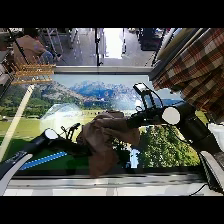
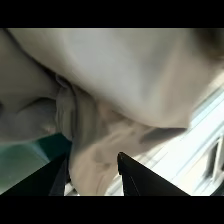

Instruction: Fold the clothes and pants, and hang the long-sleeved shirts on hangers.

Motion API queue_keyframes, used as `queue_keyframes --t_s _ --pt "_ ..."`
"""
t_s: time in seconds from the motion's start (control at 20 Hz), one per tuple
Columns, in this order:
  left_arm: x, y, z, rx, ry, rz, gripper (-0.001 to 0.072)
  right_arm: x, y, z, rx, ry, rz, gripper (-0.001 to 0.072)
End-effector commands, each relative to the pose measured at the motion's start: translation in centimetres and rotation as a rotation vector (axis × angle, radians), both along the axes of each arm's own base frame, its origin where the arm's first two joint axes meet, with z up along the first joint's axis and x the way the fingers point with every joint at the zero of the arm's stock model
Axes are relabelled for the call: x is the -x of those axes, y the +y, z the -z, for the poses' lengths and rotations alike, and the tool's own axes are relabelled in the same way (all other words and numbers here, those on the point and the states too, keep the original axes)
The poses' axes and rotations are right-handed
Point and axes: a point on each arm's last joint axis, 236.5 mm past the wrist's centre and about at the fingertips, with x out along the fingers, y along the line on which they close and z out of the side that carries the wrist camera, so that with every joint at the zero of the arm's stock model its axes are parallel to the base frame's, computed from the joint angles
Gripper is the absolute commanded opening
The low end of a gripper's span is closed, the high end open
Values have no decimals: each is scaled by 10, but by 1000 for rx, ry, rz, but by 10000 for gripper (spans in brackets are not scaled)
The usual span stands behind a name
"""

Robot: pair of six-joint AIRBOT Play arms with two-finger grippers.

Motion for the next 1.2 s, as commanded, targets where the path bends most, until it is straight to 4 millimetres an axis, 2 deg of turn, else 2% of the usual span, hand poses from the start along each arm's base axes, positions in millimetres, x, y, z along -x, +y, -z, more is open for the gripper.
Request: queue_keyframes --t_s 0.0,0.05,0.1,0.15,0.25,0.3,0.35,0.4,0.5,0.6,0.65,0.7,0.75,0.85,0.9,0.95,1.05,1.15 --pt "0 -5 29 -41 22 -8 356 0 0 -1 -1 -2 -2 17" --pt "-3 -4 32 -48 16 -16 298 0 0 -1 1 -3 -2 17" --pt "-4 -4 30 -45 7 -10 84 0 0 -1 3 -4 -3 17" --pt "-3 -5 24 -29 1 12 6 0 -1 0 9 -6 -4 17" --pt "5 -8 -7 40 -20 108 4 -3 -11 0 52 -23 3 17" --pt "7 -6 -32 83 -38 156 4 -5 -21 -3 92 -46 11 16" --pt "5 2 -65 124 -79 183 3 -6 -36 -11 137 -71 25 16" --pt "-4 13 -99 148 -141 180 4 -6 -54 -25 173 -92 51 16" --pt "-30 45 -185 206 -332 113 4 -3 -95 -65 202 -146 137 16" --pt "-51 75 -301 366 -593 -34 5 11 -122 -115 184 -225 196 16" --pt "-54 91 -368 484 -747 -115 5 22 -129 -138 176 -270 197 16" --pt "-47 106 -428 600 -881 -171 5 36 -132 -161 166 -316 194 16" --pt "-33 122 -485 732 -1010 -215 4 50 -131 -180 141 -354 187 16" --pt "12 150 -570 990 -1209 -248 4 84 -122 -220 56 -441 153 16" --pt "38 161 -599 1105 -1283 -244 4 102 -116 -241 6 -494 130 16" --pt "58 166 -617 1178 -1330 -229 4 120 -110 -258 -41 -538 105 16" --pt "84 159 -631 1229 -1379 -185 4 157 -87 -285 -149 -601 -1 16" --pt "88 143 -628 1170 -1412 -163 4 174 -67 -297 -229 -617 -81 15"
